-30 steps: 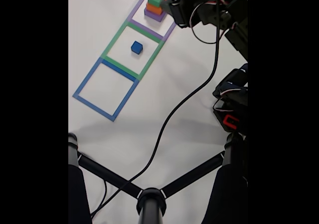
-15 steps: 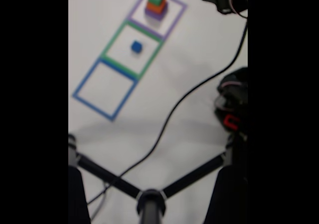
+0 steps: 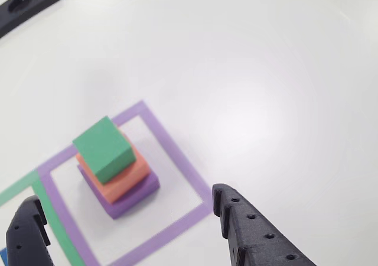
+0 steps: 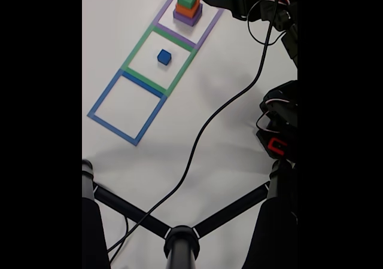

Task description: Tower of hanoi

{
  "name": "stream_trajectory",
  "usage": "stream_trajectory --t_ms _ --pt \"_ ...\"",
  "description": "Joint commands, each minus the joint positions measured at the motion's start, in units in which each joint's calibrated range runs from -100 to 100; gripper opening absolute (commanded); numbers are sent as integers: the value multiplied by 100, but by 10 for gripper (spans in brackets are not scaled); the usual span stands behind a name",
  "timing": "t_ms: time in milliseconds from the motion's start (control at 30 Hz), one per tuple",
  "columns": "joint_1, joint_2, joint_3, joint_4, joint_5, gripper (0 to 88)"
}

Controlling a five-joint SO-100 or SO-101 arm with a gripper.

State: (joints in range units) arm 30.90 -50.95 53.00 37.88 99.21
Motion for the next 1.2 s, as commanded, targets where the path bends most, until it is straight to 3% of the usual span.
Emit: stream_trajectory --t_ms 0,167,667,933,1167 --pt "-14 343 229 -1113 79 367" --pt "1 1073 947 -2991 79 402" --pt "-212 3941 1674 -7281 79 406" --pt "-403 5063 1383 -8292 79 396" --pt "-555 5600 756 -8430 79 389"
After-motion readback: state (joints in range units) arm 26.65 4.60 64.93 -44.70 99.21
